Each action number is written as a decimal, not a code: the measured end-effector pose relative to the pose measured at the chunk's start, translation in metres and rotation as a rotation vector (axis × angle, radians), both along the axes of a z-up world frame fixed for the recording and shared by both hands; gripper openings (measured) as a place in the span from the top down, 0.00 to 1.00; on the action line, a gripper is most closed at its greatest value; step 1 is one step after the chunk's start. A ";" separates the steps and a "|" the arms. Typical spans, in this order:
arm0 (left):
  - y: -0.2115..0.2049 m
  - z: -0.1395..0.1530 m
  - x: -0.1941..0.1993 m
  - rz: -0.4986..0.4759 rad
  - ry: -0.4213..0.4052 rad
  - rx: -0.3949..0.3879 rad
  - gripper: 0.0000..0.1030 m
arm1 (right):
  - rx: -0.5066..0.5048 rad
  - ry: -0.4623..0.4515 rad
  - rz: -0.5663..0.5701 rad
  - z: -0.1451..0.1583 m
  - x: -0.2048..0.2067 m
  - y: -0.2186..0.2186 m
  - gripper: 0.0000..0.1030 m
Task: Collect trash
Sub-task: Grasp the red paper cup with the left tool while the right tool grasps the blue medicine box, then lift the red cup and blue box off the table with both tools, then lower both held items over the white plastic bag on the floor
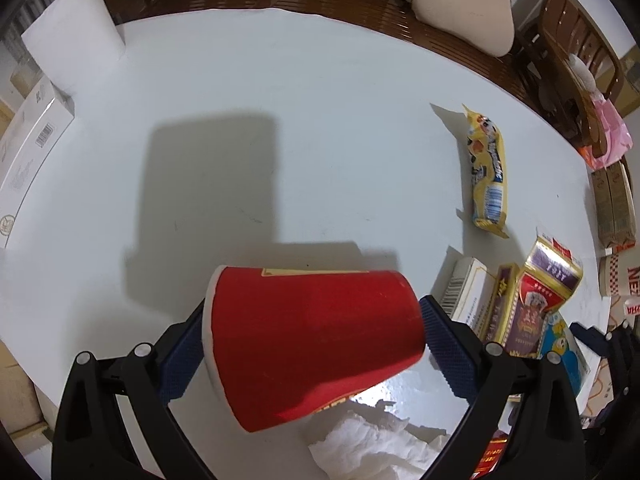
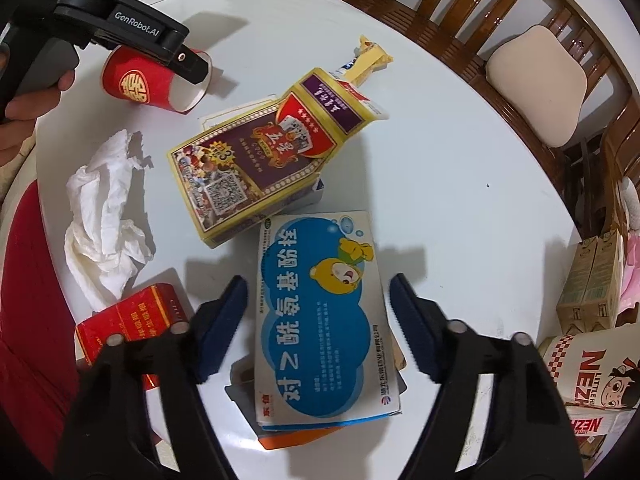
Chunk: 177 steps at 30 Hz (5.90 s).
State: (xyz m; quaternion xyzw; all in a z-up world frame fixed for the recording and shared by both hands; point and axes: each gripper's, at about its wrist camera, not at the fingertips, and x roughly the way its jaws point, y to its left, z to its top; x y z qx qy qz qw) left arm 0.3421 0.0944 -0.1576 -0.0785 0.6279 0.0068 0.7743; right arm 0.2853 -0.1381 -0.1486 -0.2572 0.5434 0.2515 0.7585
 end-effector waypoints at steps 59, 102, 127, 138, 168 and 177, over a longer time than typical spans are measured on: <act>-0.046 0.034 -0.151 -0.313 -0.110 -0.052 0.53 | 0.134 -0.249 -0.184 0.112 -0.185 0.007 0.41; -0.024 0.038 -0.209 -0.405 -0.306 0.251 0.93 | 0.221 -0.174 -0.194 0.091 -0.175 -0.004 0.41; -0.020 0.094 -0.293 -0.435 -0.427 0.136 0.97 | 0.197 -0.259 -0.144 0.122 -0.238 0.026 0.41; -0.033 0.072 -0.331 -0.481 -0.410 0.112 0.97 | 0.196 -0.243 -0.148 0.104 -0.286 0.034 0.41; -0.065 -0.040 -0.352 -0.553 -0.227 0.078 0.97 | 0.161 -0.115 -0.243 -0.005 -0.320 0.028 0.41; -0.077 -0.073 -0.340 -0.575 -0.168 0.085 0.97 | 0.166 -0.063 -0.277 -0.038 -0.303 0.022 0.41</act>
